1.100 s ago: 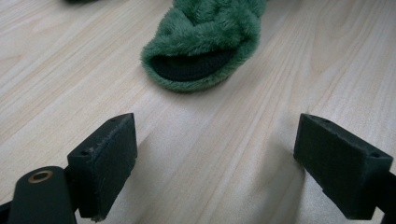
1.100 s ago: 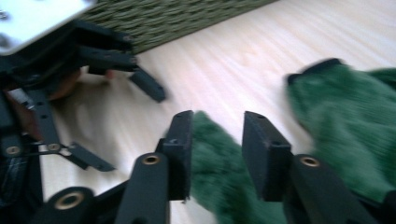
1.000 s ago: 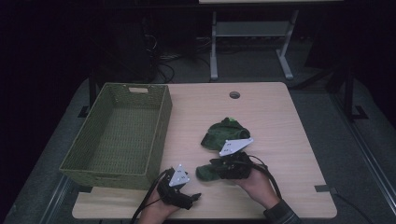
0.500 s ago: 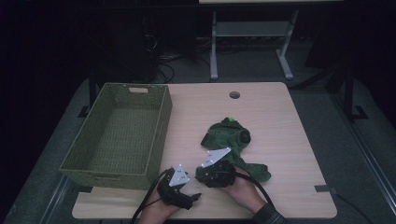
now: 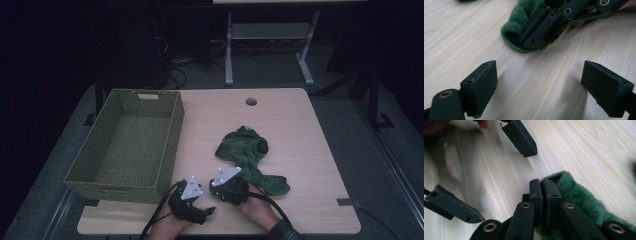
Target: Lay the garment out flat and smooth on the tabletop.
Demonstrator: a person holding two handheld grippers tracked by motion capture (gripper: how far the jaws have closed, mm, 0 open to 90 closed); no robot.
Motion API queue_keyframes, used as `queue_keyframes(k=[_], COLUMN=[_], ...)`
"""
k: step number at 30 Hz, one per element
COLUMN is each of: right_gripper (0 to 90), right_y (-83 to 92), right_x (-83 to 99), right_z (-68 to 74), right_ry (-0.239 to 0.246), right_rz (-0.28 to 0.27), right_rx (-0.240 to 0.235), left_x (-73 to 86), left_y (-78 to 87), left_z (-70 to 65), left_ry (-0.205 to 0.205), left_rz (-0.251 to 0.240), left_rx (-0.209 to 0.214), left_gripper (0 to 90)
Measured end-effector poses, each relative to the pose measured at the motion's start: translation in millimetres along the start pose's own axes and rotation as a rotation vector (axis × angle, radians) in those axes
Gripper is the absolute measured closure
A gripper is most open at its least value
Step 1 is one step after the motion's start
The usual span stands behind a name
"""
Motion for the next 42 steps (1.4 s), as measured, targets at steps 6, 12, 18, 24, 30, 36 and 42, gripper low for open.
queue_keyframes(k=[6,12,18,24,30,36,42], right_gripper=[86.4,86.3,85.8,85.8,85.6,84.4,80.1], right_y=[11.1,32.9,54.6,71.5,86.0,100.1,108.0], right_x=[-0.7,-0.5,4.7,14.8,30.0,48.5,66.9], right_z=[-2.4,-8.6,-18.3,-30.6,-40.2,-49.5,-56.9], right_ry=[-0.047,-0.099,-0.144,-0.177,-0.209,-0.255,-0.283], right_rz=[-0.063,-0.145,-0.201,-0.232,-0.239,-0.229,-0.188], right_rx=[-0.063,-0.087,-0.085,-0.045,-0.006,0.039,0.096], left_x=[0.1,0.2,0.1,0.1,0.2,0.1,0.2], left_y=[-0.2,-0.5,-0.5,-0.4,-0.5,-0.5,-0.3], left_z=[-0.5,-1.2,-1.0,-0.9,-1.1,-1.0,-1.0], left_ry=[0.007,0.017,0.014,0.014,0.016,0.015,0.015], left_rz=[-0.002,-0.007,-0.007,-0.006,-0.006,-0.007,-0.004], left_rx=[0.002,0.005,0.004,0.003,0.004,0.003,0.005], left_gripper=[12.9,12.9,12.9,12.9,12.9,13.0,13.0])
Point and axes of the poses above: each handheld gripper's, and its own axes: y roughly backward along the jaws, x roughly out of its underside, z roughly to its left, the point moved 2 cm from there along -y, roughly forward along the jaws, and after that the axes turned 6 degrees about y, right-handed, at the moved point
